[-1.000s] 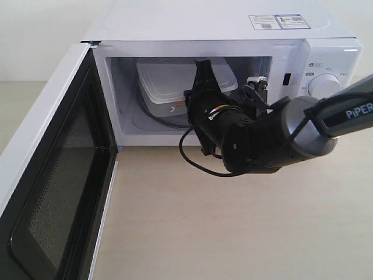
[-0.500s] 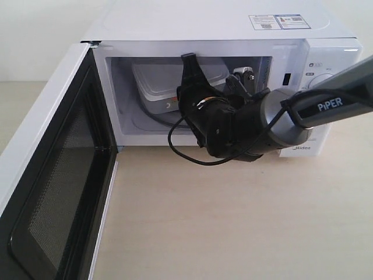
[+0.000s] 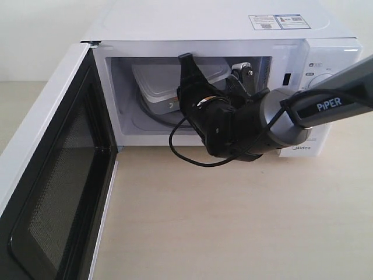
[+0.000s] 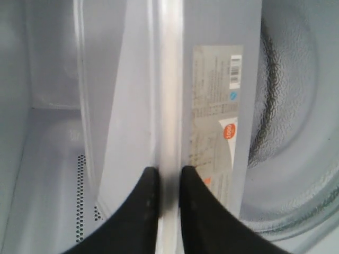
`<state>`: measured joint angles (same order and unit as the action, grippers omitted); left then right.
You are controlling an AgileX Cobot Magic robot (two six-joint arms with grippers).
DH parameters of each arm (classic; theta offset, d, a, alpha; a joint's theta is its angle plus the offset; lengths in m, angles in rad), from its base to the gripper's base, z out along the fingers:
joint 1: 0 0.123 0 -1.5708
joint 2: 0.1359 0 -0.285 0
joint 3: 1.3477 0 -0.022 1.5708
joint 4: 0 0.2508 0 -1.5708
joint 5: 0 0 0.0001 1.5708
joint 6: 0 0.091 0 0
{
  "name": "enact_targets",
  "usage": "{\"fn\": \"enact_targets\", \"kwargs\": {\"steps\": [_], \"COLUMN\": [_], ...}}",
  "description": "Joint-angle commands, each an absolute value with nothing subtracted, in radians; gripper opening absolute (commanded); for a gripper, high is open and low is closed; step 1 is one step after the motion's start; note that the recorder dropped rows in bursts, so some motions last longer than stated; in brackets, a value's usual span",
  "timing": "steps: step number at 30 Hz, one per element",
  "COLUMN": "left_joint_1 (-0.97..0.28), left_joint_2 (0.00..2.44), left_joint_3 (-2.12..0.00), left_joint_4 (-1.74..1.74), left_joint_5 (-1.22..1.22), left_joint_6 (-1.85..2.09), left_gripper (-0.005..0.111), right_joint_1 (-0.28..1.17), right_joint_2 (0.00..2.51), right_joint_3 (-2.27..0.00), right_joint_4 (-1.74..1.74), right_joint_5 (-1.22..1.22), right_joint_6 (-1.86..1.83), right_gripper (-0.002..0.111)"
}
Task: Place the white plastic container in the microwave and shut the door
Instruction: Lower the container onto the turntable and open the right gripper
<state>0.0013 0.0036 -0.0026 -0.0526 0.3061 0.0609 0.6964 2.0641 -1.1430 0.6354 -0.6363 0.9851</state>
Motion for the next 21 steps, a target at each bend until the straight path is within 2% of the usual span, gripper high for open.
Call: {"fn": "enact_targets", "kwargs": {"steps": [1,3,4,13,21], "left_joint_1": [0.006,0.006,0.006,0.006,0.006], "left_joint_2": [0.0,0.0,0.0,0.0,0.0], "left_joint_3": [0.0,0.0,0.0,0.0,0.0], "left_joint_4": [-0.053,-0.053,-0.053,-0.053,-0.053], "left_joint_5": [0.306,0.306,0.306,0.306,0.306], "left_joint_6": [0.062,0.062,0.062,0.062,0.062], "left_gripper": [0.004,0.004,0.004,0.004,0.004], "right_joint_1": [0.695,0.695,0.695,0.695,0.695], "right_joint_2": [2.059,2.059,2.059,2.057,2.057], "right_joint_3": [-1.151,-1.151,-1.151,-1.145,-1.137], "right_joint_4": [0.625,0.647,0.67,0.666,0.55], "right_joint_5": [-0.676,-0.671,-0.668,-0.654,-0.506], "right_joint_6": [0.971,0.971,0.971,0.971,0.969], "right_gripper": [0.032,0.049,0.051,0.051,0.051]}}
